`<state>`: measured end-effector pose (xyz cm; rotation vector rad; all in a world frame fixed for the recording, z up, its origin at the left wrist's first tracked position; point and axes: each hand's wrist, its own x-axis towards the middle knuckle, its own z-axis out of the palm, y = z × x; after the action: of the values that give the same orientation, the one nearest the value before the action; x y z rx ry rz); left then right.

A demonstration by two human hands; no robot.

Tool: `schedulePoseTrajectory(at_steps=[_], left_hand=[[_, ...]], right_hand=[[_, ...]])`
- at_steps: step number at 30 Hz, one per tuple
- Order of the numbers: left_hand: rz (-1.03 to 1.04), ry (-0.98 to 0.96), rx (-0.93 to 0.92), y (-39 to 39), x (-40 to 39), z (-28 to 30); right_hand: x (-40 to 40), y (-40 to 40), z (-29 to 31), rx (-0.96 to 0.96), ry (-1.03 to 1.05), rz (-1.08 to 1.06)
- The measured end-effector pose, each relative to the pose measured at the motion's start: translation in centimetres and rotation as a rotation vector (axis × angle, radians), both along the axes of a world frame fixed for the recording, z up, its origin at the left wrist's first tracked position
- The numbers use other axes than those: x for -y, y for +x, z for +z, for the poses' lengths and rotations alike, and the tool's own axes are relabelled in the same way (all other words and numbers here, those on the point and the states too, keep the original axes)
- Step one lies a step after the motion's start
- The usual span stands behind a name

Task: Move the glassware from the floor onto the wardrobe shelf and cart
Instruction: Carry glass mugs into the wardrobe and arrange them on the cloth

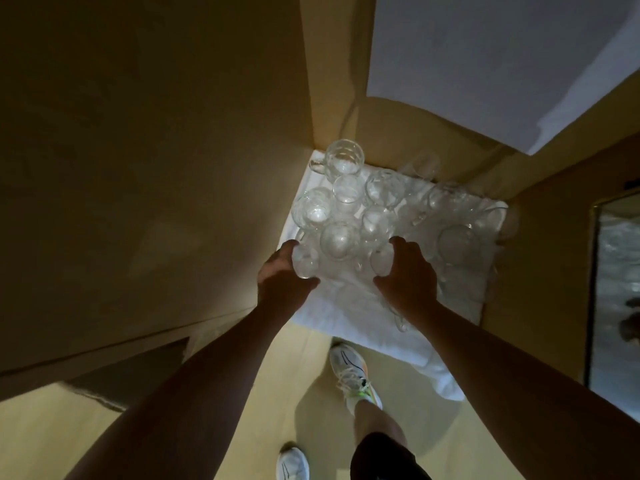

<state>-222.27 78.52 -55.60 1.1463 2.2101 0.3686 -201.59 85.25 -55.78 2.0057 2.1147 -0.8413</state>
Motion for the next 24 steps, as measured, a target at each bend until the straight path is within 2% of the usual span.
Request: schedulePoseTrajectory(at_steps=[6,12,18,22,24], left_hand=[[-0.075,0.139,0.003,0.0,2.0,8.5],[-0.083,0.266,0.046,0.5,5.0,19.6],[-0.022,0.485,0.136,0.9,10.0,31.5],[0.022,0.660,0.271,1.8,13.8,37.6],[0.051,0.687,0.414,2.4,15.4,39.9]], right_hand=[[2.7,0.3,8.5,-0.092,0.105,-0.089],[6.9,1.0,19.4,-0.202,0.238,-0.167],[12.6,1.9,29.7,-0.431,0.369,-0.299],[17.8,2.8,35.8,-0.532,0.485,-0.358],[20.3,3.3,38.7,-0.657,0.572,-0.397]])
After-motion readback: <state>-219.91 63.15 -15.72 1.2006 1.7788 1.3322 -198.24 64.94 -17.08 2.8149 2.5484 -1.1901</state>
